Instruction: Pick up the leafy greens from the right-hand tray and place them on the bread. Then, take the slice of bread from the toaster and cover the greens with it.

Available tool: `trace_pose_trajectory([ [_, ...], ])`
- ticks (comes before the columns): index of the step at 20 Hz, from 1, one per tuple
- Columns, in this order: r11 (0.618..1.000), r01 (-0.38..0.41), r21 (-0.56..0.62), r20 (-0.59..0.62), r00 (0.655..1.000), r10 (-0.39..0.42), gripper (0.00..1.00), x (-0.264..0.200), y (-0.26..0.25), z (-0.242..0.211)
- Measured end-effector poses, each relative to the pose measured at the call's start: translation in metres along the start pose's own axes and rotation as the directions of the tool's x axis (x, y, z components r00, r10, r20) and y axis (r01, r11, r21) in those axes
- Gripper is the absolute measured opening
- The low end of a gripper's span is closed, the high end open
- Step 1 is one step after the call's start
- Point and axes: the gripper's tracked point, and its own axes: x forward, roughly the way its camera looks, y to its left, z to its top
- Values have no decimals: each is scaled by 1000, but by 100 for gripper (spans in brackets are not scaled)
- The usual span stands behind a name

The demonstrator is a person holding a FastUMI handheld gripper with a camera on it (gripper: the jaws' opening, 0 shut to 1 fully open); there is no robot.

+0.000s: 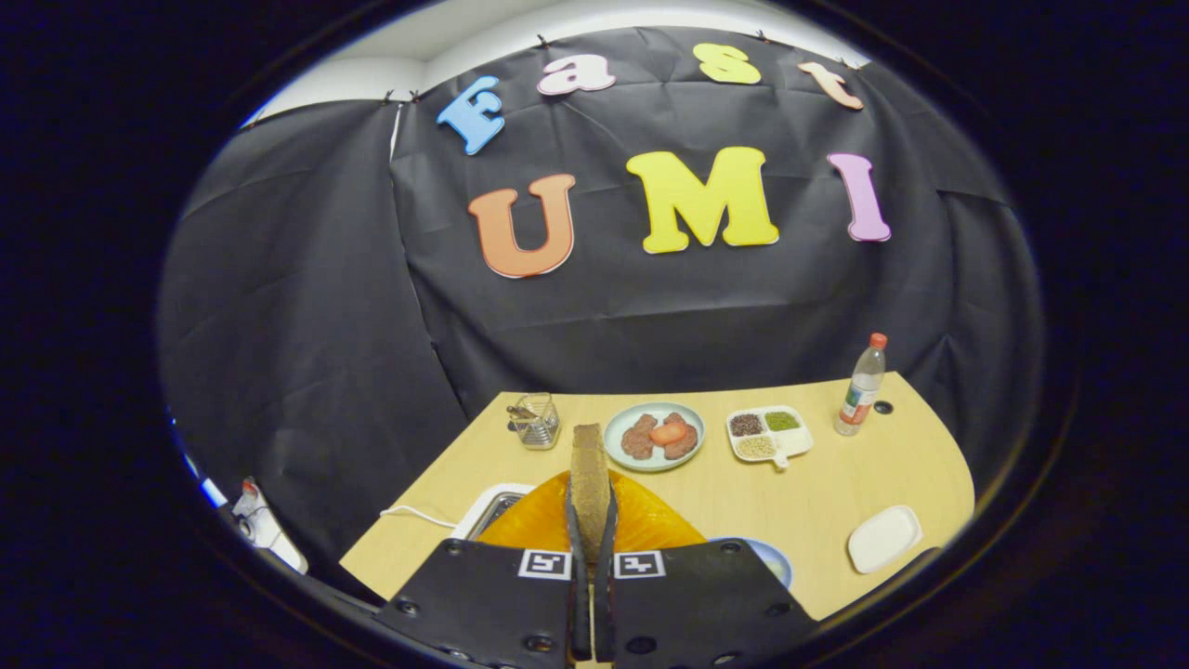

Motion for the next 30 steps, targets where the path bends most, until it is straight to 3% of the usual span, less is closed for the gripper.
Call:
trace_pose_trajectory([
  [3,1000,-1,-15,-43,999,0,2,3,-32,-35],
  [9,998,-10,67,-169,985,21,2,14,-63,-114],
  [14,989,-28,145,-222,973,60,2,23,-77,-147],
  [17,994,-23,106,-242,969,48,2,27,-91,-158],
  [20,999,8,42,-241,971,2,16,29,-108,-162],
  [23,998,54,20,-229,972,-48,36,29,-129,-158],
  [27,993,116,-11,-166,979,-116,72,24,-153,-139],
  [30,988,151,-37,-94,984,-154,89,12,-164,-114],
])
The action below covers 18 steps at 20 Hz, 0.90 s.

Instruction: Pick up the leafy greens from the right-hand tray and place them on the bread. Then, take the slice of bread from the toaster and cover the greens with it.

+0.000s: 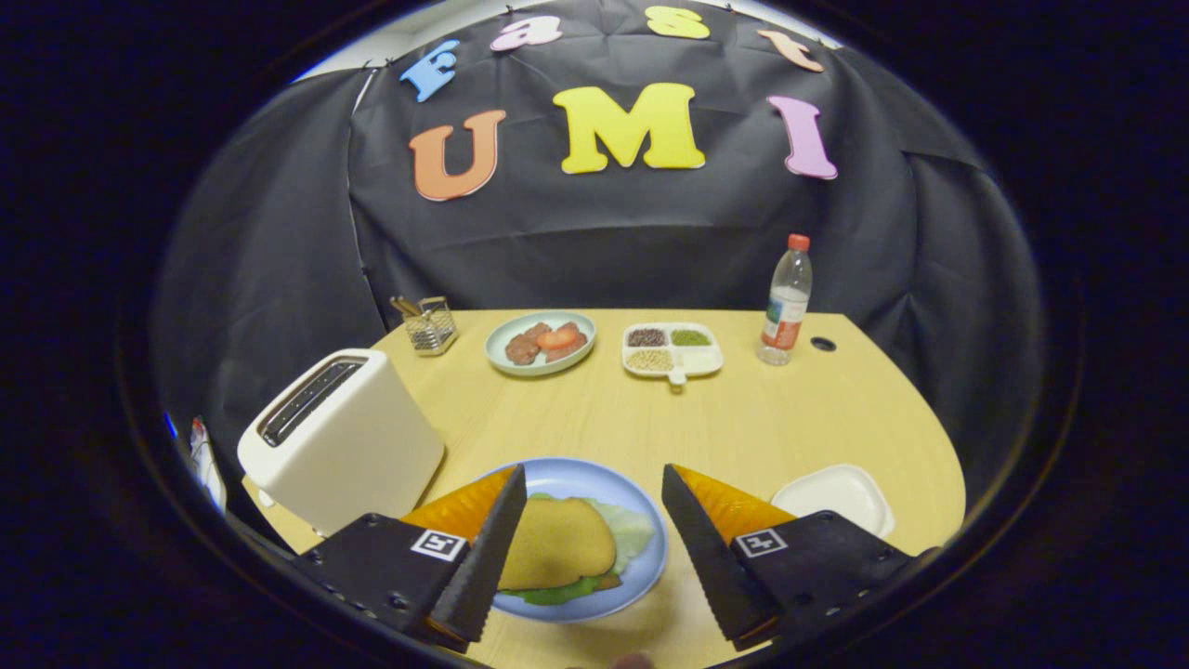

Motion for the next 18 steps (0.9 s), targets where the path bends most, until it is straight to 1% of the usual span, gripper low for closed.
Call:
trace_pose_trajectory([
  [2,1000,24,-13,49,999,-24,97,-14,-9,18],
  [6,995,95,-8,170,981,-92,97,-60,-32,65],
  [10,988,151,31,279,948,-154,97,-123,-49,104],
  [12,984,170,57,303,936,-180,97,-152,-53,113],
  [14,982,170,81,312,932,-187,97,-177,-52,116],
  [18,977,195,89,337,917,-214,97,-220,-54,121],
])
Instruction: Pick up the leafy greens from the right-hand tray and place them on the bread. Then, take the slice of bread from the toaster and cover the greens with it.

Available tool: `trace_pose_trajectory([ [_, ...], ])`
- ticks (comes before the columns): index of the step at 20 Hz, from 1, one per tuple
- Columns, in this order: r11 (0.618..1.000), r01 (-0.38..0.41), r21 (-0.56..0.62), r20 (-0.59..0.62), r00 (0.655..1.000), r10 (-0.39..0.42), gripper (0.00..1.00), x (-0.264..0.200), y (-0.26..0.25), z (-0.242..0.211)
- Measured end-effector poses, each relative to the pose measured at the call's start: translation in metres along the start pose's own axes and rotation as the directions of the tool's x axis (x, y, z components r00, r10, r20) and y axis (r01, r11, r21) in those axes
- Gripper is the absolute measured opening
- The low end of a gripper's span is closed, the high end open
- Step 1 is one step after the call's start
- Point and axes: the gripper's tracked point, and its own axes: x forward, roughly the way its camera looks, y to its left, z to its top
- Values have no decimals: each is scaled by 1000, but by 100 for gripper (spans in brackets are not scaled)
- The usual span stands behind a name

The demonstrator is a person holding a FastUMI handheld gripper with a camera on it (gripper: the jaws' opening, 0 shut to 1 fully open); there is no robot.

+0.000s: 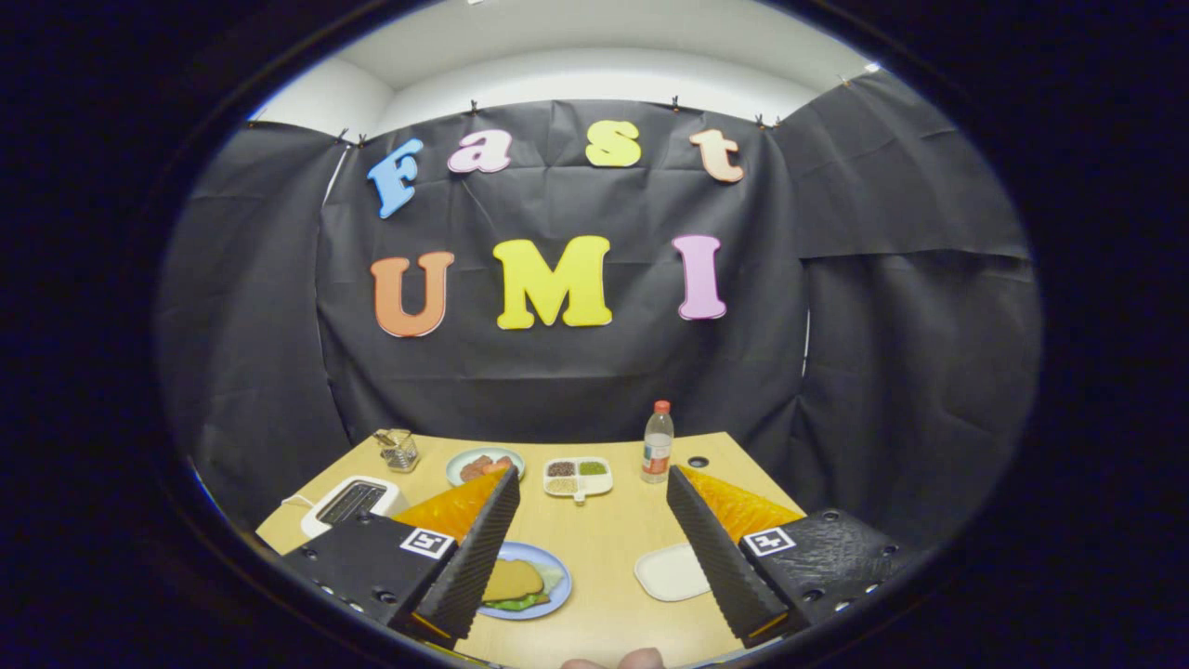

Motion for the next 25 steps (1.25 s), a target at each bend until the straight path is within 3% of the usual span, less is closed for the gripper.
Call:
trace_pose_trajectory([
  [10,999,38,-8,41,998,-38,97,-28,3,11],
  [25,999,-24,-32,26,999,25,97,-22,40,11],
])
